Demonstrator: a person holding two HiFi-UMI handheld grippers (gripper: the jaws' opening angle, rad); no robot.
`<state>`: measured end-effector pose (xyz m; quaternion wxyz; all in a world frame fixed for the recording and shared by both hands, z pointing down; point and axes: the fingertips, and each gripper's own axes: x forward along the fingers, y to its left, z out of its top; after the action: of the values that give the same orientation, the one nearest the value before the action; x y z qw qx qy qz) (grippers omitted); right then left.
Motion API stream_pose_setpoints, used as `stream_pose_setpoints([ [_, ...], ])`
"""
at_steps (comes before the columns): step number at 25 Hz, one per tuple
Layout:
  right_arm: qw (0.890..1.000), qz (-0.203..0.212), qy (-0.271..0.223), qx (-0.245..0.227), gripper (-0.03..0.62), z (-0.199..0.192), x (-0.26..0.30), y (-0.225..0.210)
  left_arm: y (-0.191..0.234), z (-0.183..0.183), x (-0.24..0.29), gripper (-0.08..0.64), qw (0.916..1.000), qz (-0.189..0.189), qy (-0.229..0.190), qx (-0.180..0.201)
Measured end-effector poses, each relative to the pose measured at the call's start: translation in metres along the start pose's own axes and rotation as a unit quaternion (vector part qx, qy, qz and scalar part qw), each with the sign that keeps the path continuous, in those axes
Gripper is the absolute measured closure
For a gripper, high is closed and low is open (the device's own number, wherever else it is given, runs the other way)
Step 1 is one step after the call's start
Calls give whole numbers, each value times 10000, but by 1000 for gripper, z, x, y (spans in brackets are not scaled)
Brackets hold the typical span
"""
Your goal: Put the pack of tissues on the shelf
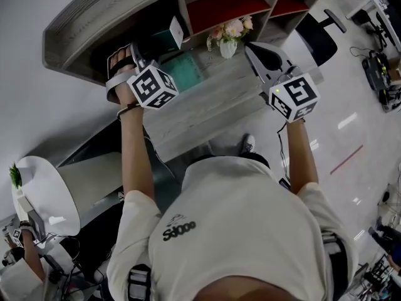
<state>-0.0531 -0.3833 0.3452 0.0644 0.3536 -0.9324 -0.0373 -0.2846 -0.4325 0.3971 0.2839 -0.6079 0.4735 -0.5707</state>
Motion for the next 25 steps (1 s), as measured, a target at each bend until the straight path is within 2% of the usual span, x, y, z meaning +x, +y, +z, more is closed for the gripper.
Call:
stream_pose_setpoints([
  [3, 9998, 130, 120, 22, 589, -7, 5, -2, -9, 10, 5, 168, 9997, -217, -34, 57],
  [9, 9996, 209, 172, -5, 589, -11, 8, -7, -18, 16, 15, 150, 9991, -331, -52, -270],
  [16, 9998, 74, 182, -38, 589, -13, 8, -14, -26, 13, 38, 97, 9973, -184, 208, -673],
  [22, 9997, -79, 231, -41, 589, -14, 1, -22, -24, 15, 48, 55, 9947, -587, 35, -841],
  [25, 9996, -110, 254, -35, 589, -15, -1, -23, -22, 17, 49, 54, 9939, -587, -7, -937],
])
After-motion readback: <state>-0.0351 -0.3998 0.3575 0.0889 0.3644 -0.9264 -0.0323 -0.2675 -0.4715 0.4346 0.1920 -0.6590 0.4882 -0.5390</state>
